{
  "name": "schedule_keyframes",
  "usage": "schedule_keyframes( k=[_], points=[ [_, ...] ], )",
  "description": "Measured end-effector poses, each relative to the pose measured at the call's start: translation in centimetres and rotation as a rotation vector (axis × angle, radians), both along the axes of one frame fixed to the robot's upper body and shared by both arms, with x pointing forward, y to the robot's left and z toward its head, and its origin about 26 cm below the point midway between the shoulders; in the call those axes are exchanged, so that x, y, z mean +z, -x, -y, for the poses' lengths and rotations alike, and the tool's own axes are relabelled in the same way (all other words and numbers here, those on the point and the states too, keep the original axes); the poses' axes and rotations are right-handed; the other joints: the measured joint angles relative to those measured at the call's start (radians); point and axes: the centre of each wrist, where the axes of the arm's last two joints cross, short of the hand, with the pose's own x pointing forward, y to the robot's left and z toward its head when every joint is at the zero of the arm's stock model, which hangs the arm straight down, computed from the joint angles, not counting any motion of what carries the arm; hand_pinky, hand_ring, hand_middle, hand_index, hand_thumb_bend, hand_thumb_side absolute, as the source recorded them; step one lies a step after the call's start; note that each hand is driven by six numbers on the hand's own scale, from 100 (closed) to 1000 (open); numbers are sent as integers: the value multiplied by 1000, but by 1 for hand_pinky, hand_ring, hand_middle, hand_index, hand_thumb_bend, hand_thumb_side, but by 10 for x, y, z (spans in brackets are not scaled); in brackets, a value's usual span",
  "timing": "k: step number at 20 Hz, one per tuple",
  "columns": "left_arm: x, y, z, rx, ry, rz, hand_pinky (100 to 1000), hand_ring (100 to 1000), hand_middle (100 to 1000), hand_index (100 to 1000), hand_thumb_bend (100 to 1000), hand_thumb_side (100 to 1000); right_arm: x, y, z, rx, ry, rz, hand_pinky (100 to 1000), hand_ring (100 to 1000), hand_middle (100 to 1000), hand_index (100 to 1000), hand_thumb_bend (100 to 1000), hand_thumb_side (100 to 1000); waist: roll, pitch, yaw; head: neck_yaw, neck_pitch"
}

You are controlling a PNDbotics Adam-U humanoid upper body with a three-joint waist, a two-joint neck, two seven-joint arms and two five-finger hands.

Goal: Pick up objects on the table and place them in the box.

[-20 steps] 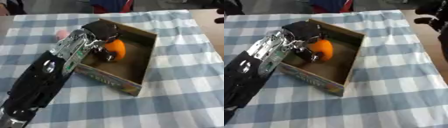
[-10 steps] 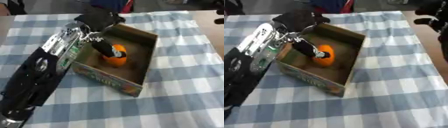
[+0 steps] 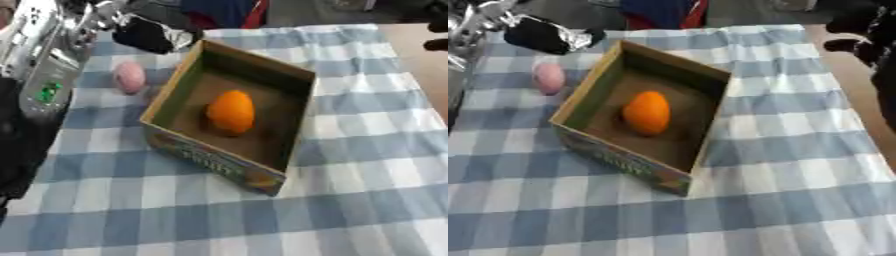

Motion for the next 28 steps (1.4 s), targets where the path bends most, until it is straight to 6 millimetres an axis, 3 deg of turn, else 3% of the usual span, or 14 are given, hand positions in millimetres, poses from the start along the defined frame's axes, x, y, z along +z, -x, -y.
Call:
schedule_keyframes(
  k=[2,3,9,20,28],
  points=[
    [0,-7,-17,52,12,-41,416,846,814,960,481,500,0,0,1,-3,-2,3,691,746,648,870,100,1000,-1,0,1,0,0],
    [-1,-10,-26,75,15,-63,417,847,814,960,503,545,0,0,1,-5,-4,5,691,746,648,870,100,1000,-2,0,2,2,0],
    [-10,-28,-58,153,29,-181,427,851,817,980,574,528,1,0,1,-7,-6,8,692,746,648,870,100,1000,-10,8,1,18,0],
    [-36,-58,-87,196,84,-384,429,843,804,995,644,511,3,0,1,-2,-3,22,692,746,646,870,100,1000,-12,27,-15,29,-18],
    [-46,-71,-96,209,144,-452,418,834,806,1000,545,394,6,-1,0,-1,5,30,692,745,645,870,100,1000,-5,52,-29,34,-40]
  ],
)
